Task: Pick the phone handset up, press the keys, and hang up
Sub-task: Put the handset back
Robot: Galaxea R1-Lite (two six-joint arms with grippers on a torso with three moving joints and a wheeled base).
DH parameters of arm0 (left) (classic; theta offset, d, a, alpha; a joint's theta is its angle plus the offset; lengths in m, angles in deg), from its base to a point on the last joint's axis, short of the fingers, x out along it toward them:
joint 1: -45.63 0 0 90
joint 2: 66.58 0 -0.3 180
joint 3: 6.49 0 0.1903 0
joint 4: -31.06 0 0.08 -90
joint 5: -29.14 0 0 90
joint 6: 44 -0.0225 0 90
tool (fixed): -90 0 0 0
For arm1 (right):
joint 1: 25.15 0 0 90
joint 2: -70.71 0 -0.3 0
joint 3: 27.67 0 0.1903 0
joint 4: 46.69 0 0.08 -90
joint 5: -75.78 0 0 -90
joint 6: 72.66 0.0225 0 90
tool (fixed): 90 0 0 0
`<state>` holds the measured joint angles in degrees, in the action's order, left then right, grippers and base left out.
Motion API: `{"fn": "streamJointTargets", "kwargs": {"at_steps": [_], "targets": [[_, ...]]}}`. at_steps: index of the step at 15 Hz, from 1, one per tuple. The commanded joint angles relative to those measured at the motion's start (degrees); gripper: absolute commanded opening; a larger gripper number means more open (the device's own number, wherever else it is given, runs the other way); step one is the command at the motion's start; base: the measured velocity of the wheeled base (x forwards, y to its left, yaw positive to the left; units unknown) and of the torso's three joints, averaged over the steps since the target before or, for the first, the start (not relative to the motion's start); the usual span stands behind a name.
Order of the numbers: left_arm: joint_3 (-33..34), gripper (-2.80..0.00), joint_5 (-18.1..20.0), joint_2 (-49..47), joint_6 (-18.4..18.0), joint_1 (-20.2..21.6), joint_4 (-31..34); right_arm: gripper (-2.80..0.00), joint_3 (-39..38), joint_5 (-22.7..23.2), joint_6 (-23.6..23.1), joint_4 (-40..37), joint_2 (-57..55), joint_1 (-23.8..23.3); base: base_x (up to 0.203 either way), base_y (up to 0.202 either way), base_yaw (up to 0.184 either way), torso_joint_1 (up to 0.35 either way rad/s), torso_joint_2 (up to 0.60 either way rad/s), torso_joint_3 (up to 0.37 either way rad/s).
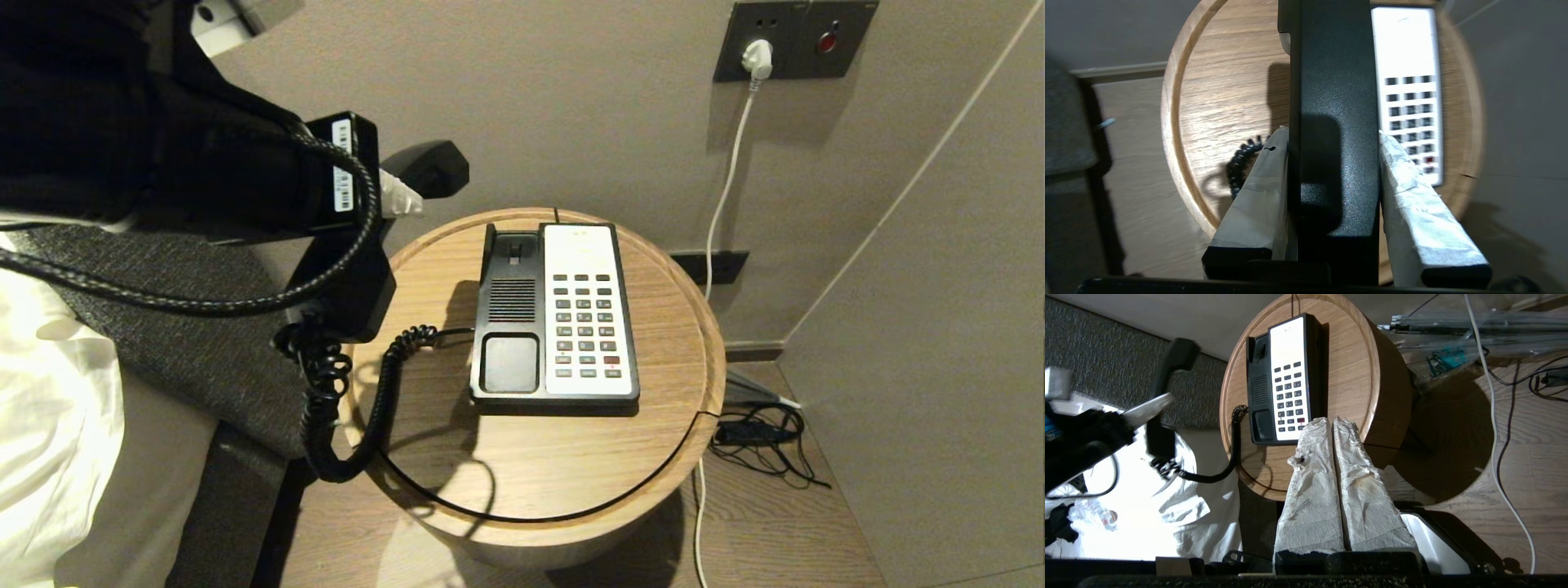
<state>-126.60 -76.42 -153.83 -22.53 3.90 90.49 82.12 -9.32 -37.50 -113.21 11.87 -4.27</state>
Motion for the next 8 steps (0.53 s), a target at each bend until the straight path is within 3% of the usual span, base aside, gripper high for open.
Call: {"fn": "streamJointTargets", "kwargs": {"at_steps": [1, 8], "targets": [[-0.1, -2.80, -2.7, -3.6, 0.2, -1.3, 0.2, -2.80, -0.5, 0.3, 0.2, -0.1, 0.1, 0.0, 0.000, 0.000, 0.000, 0.000, 0.00, 0.000], [-6.2, -2.80, -5.2, -11.8, 0.3, -4.7, -2.7, -2.80, -1.8, 0.9, 0.1, -0.1, 0.7, 0.0, 0.000, 0.000, 0.000, 0.000, 0.00, 0.000]]}}
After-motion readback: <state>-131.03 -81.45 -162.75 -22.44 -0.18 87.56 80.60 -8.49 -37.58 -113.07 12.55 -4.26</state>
